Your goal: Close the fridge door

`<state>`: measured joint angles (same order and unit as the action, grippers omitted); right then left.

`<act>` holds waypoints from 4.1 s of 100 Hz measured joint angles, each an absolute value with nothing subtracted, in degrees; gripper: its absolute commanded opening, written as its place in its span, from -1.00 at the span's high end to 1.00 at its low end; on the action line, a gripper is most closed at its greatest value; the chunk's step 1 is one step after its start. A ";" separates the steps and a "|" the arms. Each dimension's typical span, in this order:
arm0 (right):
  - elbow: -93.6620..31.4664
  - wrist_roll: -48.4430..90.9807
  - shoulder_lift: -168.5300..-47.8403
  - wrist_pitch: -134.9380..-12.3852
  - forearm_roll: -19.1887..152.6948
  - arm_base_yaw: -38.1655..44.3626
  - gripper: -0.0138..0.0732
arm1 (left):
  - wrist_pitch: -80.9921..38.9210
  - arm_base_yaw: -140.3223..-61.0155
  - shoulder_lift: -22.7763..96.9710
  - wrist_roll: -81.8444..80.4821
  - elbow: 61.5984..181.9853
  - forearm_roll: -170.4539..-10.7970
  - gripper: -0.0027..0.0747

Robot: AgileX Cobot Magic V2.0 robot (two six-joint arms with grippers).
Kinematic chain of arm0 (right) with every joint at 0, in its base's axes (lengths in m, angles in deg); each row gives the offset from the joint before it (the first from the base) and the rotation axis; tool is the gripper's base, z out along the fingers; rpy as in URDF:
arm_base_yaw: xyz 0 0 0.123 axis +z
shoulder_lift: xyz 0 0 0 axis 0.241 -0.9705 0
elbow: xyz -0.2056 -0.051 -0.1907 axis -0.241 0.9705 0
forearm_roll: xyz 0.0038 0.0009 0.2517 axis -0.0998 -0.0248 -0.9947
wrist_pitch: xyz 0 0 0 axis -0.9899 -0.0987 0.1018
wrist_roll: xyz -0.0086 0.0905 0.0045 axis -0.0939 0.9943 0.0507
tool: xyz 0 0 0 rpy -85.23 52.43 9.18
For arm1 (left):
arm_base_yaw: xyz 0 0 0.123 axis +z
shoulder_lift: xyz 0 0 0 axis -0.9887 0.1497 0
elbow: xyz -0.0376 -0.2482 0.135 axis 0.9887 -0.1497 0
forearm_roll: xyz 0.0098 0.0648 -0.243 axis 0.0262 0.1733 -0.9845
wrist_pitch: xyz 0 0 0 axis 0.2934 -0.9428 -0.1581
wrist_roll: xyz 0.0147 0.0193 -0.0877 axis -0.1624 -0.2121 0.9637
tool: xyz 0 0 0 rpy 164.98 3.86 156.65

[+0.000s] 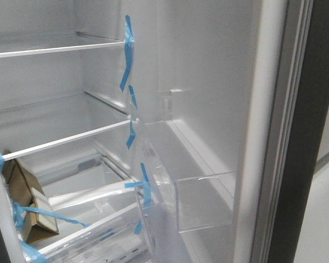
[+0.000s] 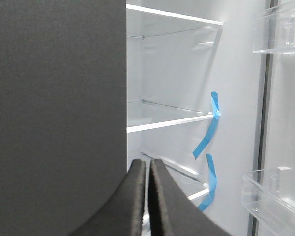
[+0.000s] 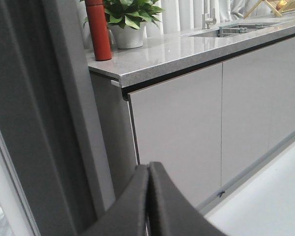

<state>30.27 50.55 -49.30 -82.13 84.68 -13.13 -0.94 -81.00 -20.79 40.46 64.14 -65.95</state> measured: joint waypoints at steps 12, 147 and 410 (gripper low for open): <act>30.27 50.55 -49.30 -82.13 84.68 -13.13 0.79 | -0.94 -81.00 -20.79 40.46 64.14 -65.95 0.98; 17.41 50.55 -49.30 -73.80 78.66 -13.13 0.79 | -0.94 -81.00 -20.79 40.46 64.14 -65.95 0.98; -28.67 23.45 -126.44 -51.13 20.25 -30.96 0.79 | -0.94 -81.00 -20.79 40.46 64.14 -65.95 0.98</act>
